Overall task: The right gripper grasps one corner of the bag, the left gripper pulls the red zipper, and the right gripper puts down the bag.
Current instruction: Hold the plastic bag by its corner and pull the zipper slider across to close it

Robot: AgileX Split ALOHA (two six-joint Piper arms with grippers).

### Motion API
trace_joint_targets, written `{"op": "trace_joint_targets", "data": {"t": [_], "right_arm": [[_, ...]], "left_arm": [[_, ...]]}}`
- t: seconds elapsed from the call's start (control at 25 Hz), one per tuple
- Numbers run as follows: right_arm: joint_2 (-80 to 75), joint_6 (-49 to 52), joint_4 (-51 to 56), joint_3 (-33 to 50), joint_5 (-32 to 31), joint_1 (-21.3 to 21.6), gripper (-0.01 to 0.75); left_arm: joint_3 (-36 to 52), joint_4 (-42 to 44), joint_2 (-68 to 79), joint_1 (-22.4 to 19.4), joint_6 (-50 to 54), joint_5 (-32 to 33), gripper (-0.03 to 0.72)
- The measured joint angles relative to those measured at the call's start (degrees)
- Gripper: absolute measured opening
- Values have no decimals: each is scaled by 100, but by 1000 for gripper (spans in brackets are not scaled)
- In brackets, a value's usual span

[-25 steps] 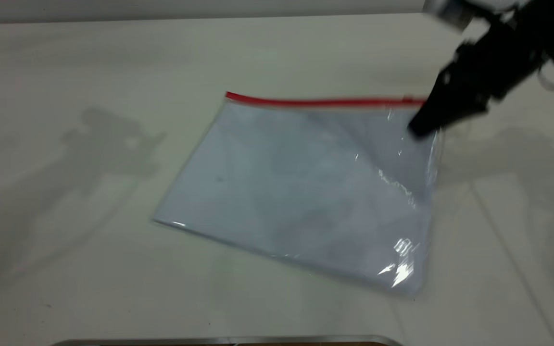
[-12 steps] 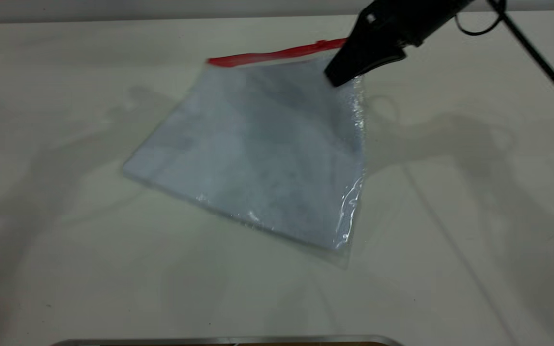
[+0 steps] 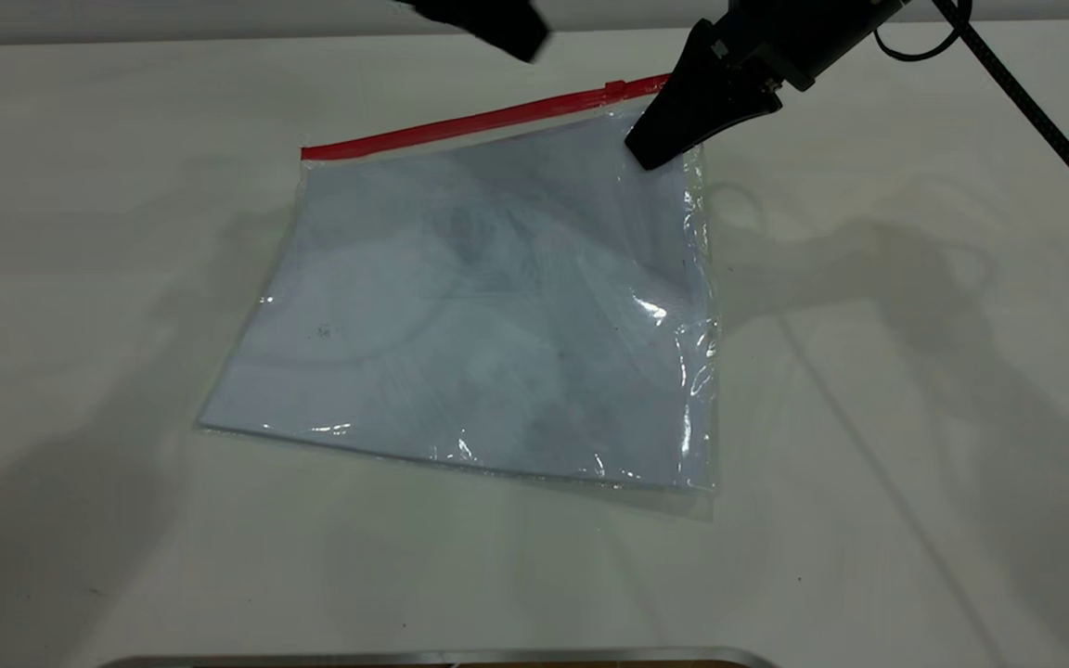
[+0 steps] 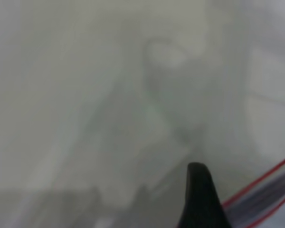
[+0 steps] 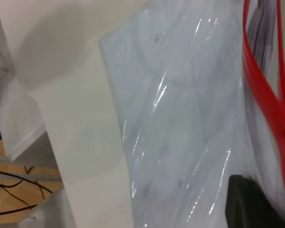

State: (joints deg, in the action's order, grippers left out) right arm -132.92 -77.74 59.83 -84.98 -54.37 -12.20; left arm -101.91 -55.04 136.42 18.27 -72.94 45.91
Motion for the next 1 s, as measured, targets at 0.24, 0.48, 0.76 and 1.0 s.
{"op": "trace_joint_targets", "data": {"t": [0.24, 0.48, 0.76, 1.0], "right_arm": [[0, -23, 52, 0, 5, 0, 34], [0, -67, 123, 0, 25, 14, 34], [0, -88, 149, 0, 29, 16, 34], [0, -91, 156, 0, 37, 16, 34]], "left_arm": [[-499, -214, 469, 308, -57, 238, 538], [-567, -341, 544, 476, -63, 258, 538], [-582, -348, 544, 482, -63, 295, 505], [-582, -366, 544, 482, -69, 400, 366]]}}
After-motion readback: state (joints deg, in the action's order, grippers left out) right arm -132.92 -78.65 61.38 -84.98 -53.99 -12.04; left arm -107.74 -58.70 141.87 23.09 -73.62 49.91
